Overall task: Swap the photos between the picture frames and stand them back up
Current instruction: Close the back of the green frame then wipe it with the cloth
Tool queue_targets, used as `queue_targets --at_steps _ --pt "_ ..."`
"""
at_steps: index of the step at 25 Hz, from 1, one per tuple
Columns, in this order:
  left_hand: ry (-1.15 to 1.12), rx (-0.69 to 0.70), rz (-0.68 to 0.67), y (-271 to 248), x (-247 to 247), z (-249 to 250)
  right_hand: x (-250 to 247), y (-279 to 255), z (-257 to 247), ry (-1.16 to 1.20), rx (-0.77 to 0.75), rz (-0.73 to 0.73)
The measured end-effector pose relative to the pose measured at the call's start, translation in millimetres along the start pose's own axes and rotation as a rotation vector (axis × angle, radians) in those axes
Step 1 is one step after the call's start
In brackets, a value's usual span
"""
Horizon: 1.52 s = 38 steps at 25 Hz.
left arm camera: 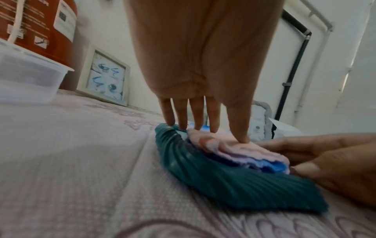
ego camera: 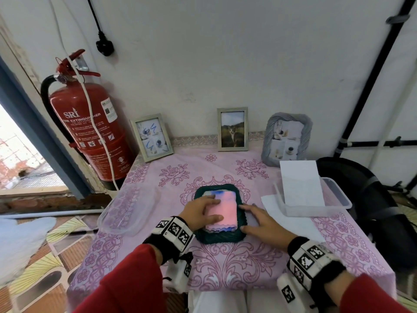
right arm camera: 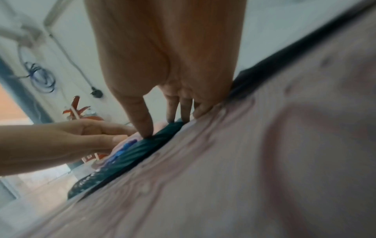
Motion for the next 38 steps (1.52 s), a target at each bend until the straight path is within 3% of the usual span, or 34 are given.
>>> queue_targets --at_steps 3,5,7,9,12,18,26,31,38 --pt "-0.01 -0.024 0.038 6 -16 -11 -13 13 -13 -0.182 -0.013 -0.024" --pt "0.081 -0.082 -0.092 7 -18 -26 -16 23 -31 -0.345 -0.1 0.088" --pt "0.219 -0.087 -0.241 5 -15 -38 -4 29 -53 -0.414 -0.252 0.107" --pt "0.265 -0.058 -0.287 2 -11 -44 21 32 -60 -0.522 -0.348 -0.023" --pt "0.206 -0.039 -0.251 2 -10 -50 42 42 -52 -0.736 -0.347 -0.162" --pt "0.219 -0.026 -0.266 2 -4 -62 38 77 -64 -0.815 -0.411 -0.045" --pt "0.29 -0.016 -0.256 2 -7 -59 48 27 -64 -0.757 -0.611 -0.244" --pt "0.283 -0.022 -0.271 1 -9 -55 19 7 -50 -0.611 -0.469 -0.362" --pt "0.265 -0.017 -0.279 0 -10 -53 37 30 -39 -0.805 -0.591 -0.192"
Point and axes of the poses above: each hand's wrist, its own y-axis towards the middle knuckle, its own x-axis out of the palm, z = x × y, the point moved 4 cm from there along y, towards the middle knuckle, and after that the axes turned 13 degrees about z, right-handed, at the moved point
